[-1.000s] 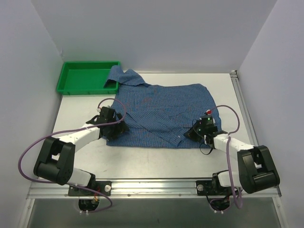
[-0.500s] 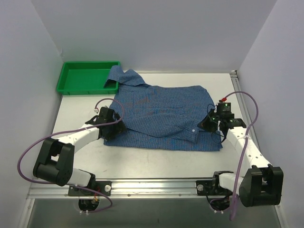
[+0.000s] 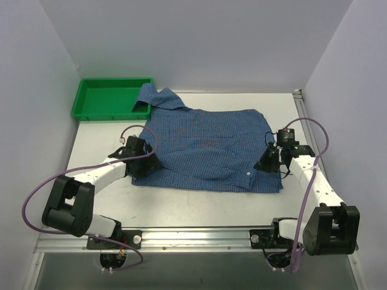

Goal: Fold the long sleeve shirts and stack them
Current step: Fold the shirt

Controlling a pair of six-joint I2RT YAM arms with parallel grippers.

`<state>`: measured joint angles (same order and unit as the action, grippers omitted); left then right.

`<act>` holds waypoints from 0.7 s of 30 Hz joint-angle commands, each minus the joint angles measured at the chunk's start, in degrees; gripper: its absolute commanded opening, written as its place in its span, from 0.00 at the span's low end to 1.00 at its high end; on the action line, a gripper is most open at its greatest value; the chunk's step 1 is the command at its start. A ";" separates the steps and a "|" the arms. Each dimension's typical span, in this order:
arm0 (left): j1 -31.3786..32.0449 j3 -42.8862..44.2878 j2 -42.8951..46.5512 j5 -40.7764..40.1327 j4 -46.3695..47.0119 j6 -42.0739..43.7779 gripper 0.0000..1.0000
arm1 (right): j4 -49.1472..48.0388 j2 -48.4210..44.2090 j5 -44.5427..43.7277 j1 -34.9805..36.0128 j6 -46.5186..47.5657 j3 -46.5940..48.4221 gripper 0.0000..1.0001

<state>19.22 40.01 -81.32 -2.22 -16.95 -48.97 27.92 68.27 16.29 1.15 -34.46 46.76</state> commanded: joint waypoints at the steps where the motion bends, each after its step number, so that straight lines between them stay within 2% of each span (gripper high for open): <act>1: -0.68 0.24 0.02 -0.33 -5.55 0.89 0.91 | 2.49 1.95 -2.92 -0.09 -0.44 -0.79 0.03; 5: -0.77 1.38 1.25 0.98 -6.69 1.24 0.92 | 2.22 2.39 -10.57 -0.18 0.53 -2.20 0.18; 6: -0.77 1.82 1.77 1.16 -7.13 1.77 0.93 | 2.22 2.65 -11.80 -0.18 1.14 -1.51 0.26; 8: -0.77 3.75 3.88 1.43 -8.71 2.56 0.95 | 2.31 2.66 -13.65 -0.09 2.29 -0.54 0.31; 9: -0.77 4.63 4.50 1.25 -9.58 3.43 0.97 | 2.31 2.22 -14.01 0.08 2.46 0.69 0.39; 12: -0.77 9.11 7.31 0.99 -13.10 5.63 0.97 | 2.05 1.34 -14.89 2.35 2.82 3.15 0.48; 16: -0.33 14.12 9.68 2.21 -16.01 7.75 0.98 | -1.80 1.25 -9.54 9.46 4.13 6.23 0.48; 21: 3.18 16.33 6.71 4.68 -11.36 8.10 0.95 | -19.54 5.89 1.44 16.51 -1.91 2.90 0.49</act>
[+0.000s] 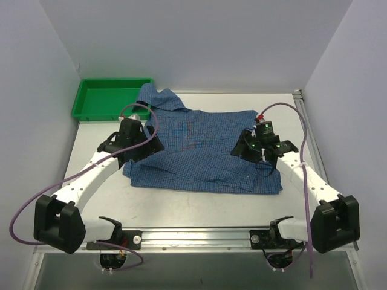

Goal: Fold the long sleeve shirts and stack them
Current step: Fold the shirt

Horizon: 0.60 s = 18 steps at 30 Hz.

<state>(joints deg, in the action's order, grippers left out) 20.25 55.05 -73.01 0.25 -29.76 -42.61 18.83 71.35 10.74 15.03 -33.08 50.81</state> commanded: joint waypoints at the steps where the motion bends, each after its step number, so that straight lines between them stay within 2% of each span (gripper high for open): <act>1: 2.68 1.12 -4.04 2.91 4.59 1.65 0.92 | -15.61 4.22 8.49 4.47 -4.00 -1.67 0.49; 4: 3.30 0.06 -9.84 4.40 11.27 -0.19 0.88 | -24.50 10.81 10.95 6.33 -6.29 -2.55 0.49; 7: 3.04 -1.43 -14.77 2.13 14.72 -2.30 0.82 | -30.15 16.88 12.90 6.59 -9.01 -3.87 0.48; 13: -2.30 -5.56 -19.62 -1.04 16.23 -6.52 0.73 | -30.78 20.32 10.35 3.53 -7.00 -9.66 0.48; 18: -3.81 -6.97 -17.96 -2.62 13.41 -6.96 0.73 | -27.63 15.33 9.83 -1.31 -4.10 -12.84 0.48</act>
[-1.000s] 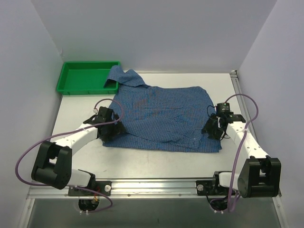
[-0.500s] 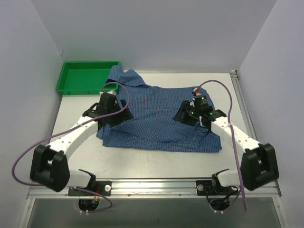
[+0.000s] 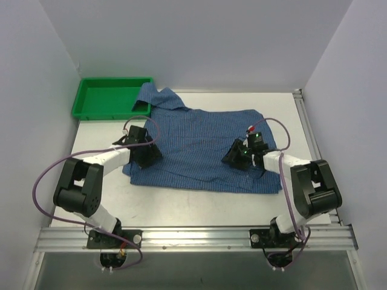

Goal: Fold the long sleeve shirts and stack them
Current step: Fold the shirt

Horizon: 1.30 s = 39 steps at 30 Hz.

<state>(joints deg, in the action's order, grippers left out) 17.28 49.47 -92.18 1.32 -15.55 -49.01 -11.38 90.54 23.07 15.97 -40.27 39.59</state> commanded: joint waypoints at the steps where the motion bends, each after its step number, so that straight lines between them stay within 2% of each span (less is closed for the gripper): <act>1: -0.76 -1.48 2.61 -3.26 -1.67 -0.38 0.73 | 5.55 -5.01 -2.76 -2.26 3.88 -0.75 0.48; 4: 0.73 -1.14 6.64 -2.56 -3.42 0.58 0.77 | 7.68 -9.23 0.12 -1.21 4.06 -0.22 0.48; 9: 7.48 0.88 12.89 -3.08 -4.14 -0.03 0.80 | 6.37 -13.11 3.29 4.59 0.03 0.40 0.48; 13: 10.23 1.33 11.69 -3.96 1.11 -0.99 0.80 | -2.48 -11.01 5.49 8.46 -4.63 -1.88 0.48; 17: 10.32 0.10 6.59 -5.36 7.80 -1.26 0.78 | -5.59 -6.45 4.27 9.08 -6.40 -4.35 0.47; 21: 8.92 -0.87 -0.35 -6.42 10.45 -2.13 0.77 | -5.15 -4.32 4.53 5.76 -5.96 -7.51 0.46; 26: 4.53 -7.09 -1.95 -3.87 14.76 -6.09 0.75 | 1.17 -8.61 5.41 0.04 -2.46 -13.04 0.45; 28: 4.17 -7.90 -1.25 -4.22 16.17 -6.01 0.75 | 5.56 -11.16 4.79 -3.55 -0.34 -14.36 0.45; 34: 3.38 -10.97 2.26 -5.36 11.34 -6.27 0.75 | 15.59 -20.13 2.42 -14.36 6.69 -15.95 0.45; 39: 3.29 -13.17 8.93 -6.59 5.82 -6.10 0.76 | 20.95 -24.09 0.05 -15.53 9.07 -13.15 0.45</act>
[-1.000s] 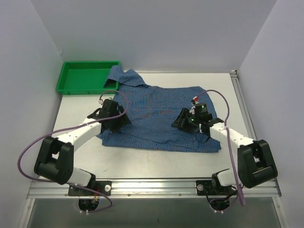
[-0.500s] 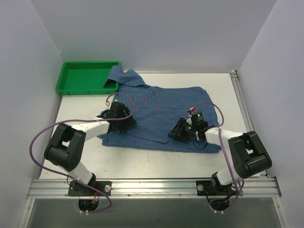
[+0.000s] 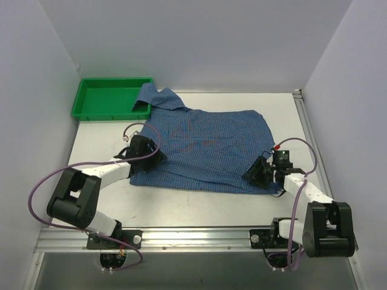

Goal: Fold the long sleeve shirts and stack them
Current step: Fold the shirt

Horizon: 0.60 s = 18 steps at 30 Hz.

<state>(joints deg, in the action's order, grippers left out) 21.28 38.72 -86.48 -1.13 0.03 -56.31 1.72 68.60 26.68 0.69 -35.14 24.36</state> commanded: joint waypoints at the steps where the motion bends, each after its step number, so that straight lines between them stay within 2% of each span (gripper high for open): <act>1: -0.71 -3.12 4.46 -4.41 -11.01 1.29 0.76 | 8.30 -2.76 -3.65 -0.16 3.93 2.44 0.45; 6: -0.80 -7.07 15.34 -5.82 -16.98 2.08 0.77 | 12.86 -8.12 -4.18 0.19 4.55 5.78 0.45; 10: -0.71 -6.38 21.61 -5.56 -18.66 4.10 0.80 | 13.31 -11.46 -3.47 0.45 4.64 8.06 0.45; 13: -0.54 -2.17 21.88 -4.85 -18.40 5.77 0.80 | 11.74 -10.25 -3.65 0.37 3.76 9.91 0.45; 18: -0.18 5.38 12.77 -4.59 -13.23 7.88 0.79 | 4.73 -5.24 -3.91 -0.25 0.61 11.24 0.45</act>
<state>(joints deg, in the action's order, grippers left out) 20.95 38.87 -68.97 -5.54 -17.32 -51.20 10.09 60.93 23.68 0.78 -32.45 33.74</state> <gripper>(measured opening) 0.797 0.448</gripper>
